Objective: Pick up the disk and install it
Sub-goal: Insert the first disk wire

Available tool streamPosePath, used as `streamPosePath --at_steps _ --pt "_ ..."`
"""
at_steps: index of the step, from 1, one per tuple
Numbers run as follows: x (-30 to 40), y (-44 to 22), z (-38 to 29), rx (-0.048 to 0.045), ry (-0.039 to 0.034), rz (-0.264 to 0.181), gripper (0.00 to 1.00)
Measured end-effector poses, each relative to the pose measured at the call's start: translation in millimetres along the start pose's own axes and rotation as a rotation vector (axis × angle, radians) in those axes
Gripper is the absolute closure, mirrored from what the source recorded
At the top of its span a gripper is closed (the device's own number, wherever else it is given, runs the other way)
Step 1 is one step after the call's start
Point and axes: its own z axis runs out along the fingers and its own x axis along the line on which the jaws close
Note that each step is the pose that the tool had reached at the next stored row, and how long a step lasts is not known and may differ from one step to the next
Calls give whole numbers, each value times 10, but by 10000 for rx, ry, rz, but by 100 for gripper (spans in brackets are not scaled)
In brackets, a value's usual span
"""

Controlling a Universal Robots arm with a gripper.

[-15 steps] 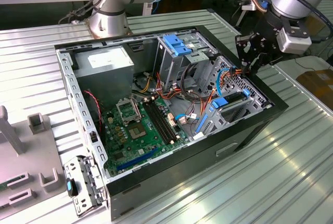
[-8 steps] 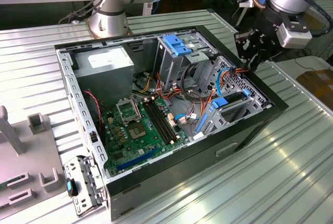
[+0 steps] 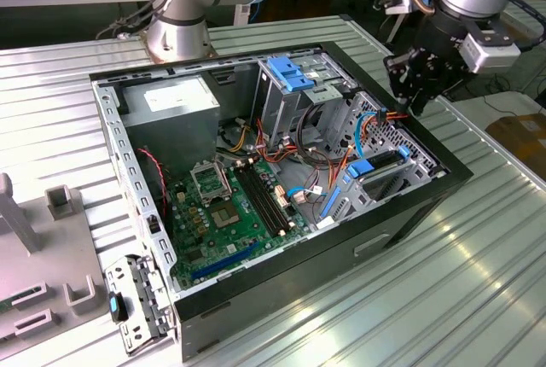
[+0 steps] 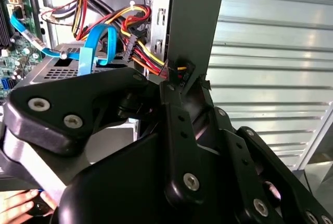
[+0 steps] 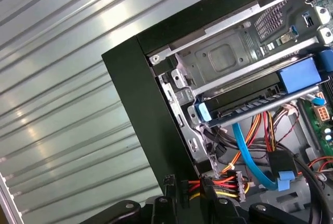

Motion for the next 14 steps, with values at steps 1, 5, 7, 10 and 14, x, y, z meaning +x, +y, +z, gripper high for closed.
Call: streamPosePath --at_steps 1,5,7,10,14 --pt "2 -2 1 -28 21 -9 68" --pt "2 -10 2 -69 63 -64 68" --pt "-10 -36 4 -89 72 -53 68" --pt "-12 -41 4 -136 94 -48 68" --pt "-18 -53 6 -258 193 -75 68"
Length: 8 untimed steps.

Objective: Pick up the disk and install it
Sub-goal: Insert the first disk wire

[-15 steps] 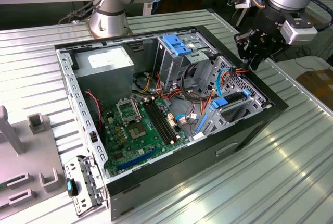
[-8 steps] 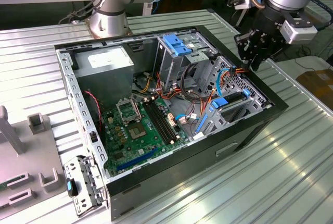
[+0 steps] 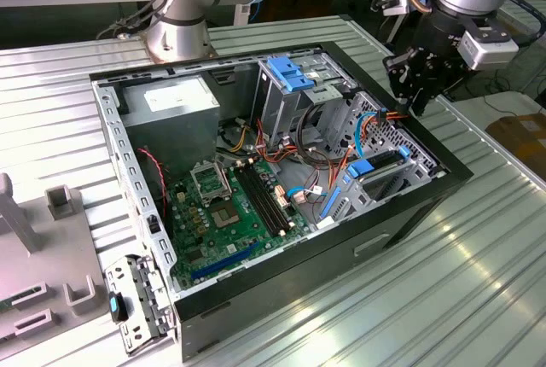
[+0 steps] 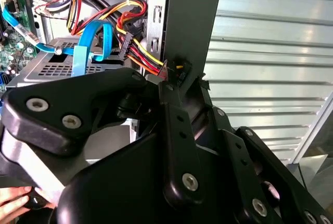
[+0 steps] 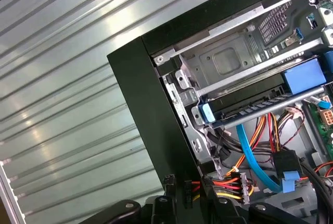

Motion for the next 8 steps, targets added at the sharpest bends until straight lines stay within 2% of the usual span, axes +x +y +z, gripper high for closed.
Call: streamPosePath --at_steps 1,2,3,7,8 --pt "-19 -41 1 -152 67 -30 68" --pt "-31 -69 3 -248 110 -49 68" --pt "-31 -68 6 -282 125 -55 68" --pt "-30 -69 5 -286 127 -55 68" --pt "-30 -69 5 -286 127 -55 76"
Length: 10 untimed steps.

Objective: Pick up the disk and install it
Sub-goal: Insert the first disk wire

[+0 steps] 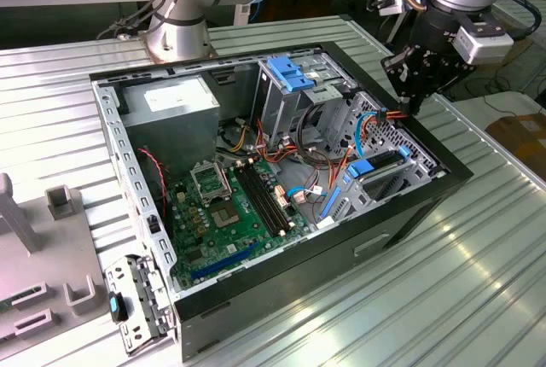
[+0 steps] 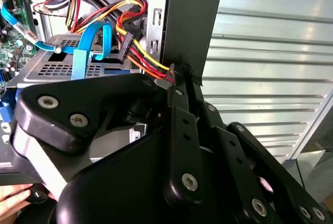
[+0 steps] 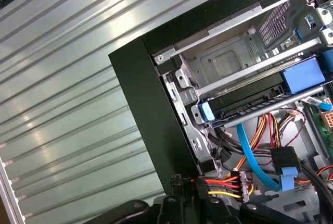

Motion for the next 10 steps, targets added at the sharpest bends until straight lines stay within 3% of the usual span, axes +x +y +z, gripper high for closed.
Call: streamPosePath --at_steps 1,2,6,10 --pt "0 0 0 -1 0 0 76" --pt "0 0 0 -1 0 0 83" --pt "0 0 1 -10 5 -2 83" --pt "0 -1 3 -26 17 -6 75"
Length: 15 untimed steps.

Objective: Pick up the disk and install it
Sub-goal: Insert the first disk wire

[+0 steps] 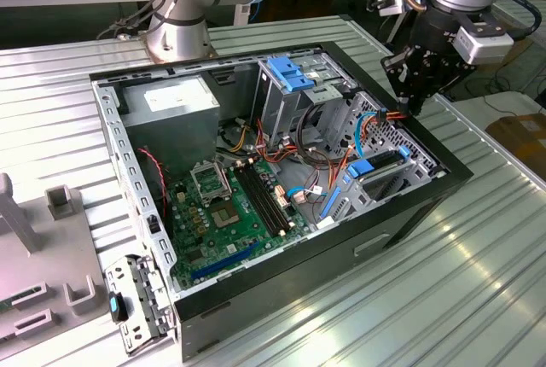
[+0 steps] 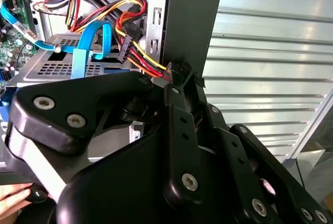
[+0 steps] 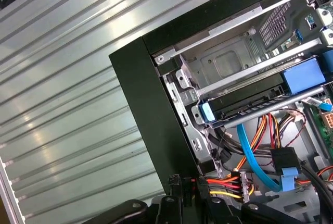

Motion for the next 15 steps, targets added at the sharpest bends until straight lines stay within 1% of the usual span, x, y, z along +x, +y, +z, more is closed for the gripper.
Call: streamPosePath --at_steps 4,5,6,8,11,13,14,15 --pt "-1 1 5 2 3 1 75" --pt "-1 1 5 2 4 0 76" --pt "-1 1 5 1 3 0 83" --pt "-1 1 6 2 3 1 84" --pt "2 0 -12 -16 5 96 84" --pt "6 0 -35 -24 2 128 84" --pt "9 -1 -50 -92 4 484 84" --pt "9 0 -49 -172 11 910 84"
